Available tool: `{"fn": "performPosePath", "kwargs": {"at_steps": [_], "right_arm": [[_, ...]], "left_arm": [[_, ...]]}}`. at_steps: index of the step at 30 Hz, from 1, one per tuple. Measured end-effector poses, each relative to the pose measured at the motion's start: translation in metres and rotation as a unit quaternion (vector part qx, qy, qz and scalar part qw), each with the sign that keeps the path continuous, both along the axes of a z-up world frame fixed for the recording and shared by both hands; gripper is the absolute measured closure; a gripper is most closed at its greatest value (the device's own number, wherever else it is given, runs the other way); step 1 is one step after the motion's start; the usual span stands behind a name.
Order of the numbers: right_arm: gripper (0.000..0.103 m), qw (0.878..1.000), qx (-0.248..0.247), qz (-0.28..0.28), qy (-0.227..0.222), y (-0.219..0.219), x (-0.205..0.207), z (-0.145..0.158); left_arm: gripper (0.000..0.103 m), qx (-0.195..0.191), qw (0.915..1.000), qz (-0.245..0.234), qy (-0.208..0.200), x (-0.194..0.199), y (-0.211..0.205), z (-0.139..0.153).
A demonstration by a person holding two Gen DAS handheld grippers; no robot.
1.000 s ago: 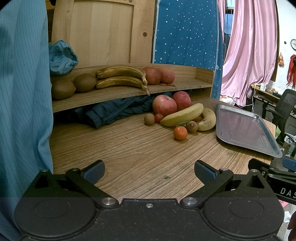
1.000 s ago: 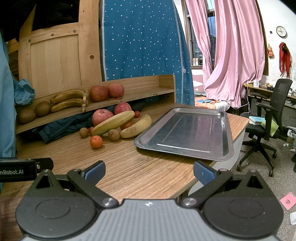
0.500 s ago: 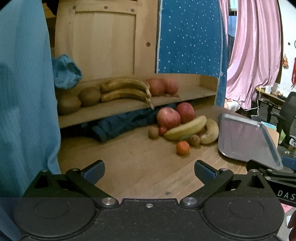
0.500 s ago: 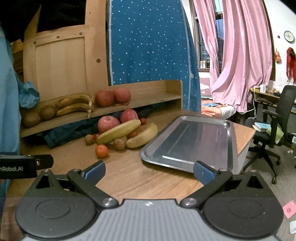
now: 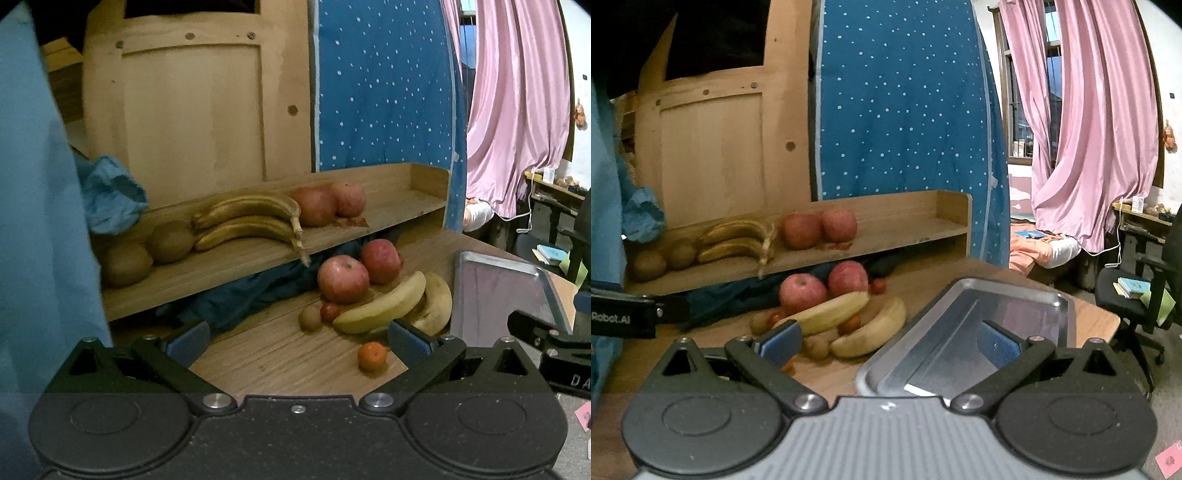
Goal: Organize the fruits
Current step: 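Reach the left gripper to the mandarin while the right gripper reaches the banana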
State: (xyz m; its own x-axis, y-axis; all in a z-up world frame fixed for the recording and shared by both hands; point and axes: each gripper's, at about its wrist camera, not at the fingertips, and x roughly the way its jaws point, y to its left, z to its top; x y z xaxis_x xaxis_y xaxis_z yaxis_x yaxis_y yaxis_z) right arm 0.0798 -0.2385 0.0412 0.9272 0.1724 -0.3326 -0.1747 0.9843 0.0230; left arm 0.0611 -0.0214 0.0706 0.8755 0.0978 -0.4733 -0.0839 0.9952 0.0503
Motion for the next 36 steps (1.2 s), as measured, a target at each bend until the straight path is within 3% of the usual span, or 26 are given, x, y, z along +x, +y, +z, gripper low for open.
{"fn": "performPosePath", "kwargs": {"at_steps": [7,18,25,36], "right_arm": [[0.000,1.000,-0.011,0.010,0.000,-0.011,0.037,-0.005],[0.000,0.996,0.004,0.067,0.050,-0.028,0.083,-0.023],[0.000,0.991,-0.006,0.119,0.065,-0.019,0.102,-0.031],[0.006,0.986,0.002,0.136,0.099,-0.006,0.144,-0.041]], "left_arm": [[0.001,0.010,0.9995,-0.013,0.028,0.037,-0.008,-0.010],[0.001,0.015,0.9948,-0.076,0.065,0.079,-0.019,-0.045],[0.001,0.012,0.9927,-0.082,0.088,0.091,-0.017,-0.060],[0.005,-0.003,0.9904,-0.094,0.102,0.099,-0.022,-0.073]]}}
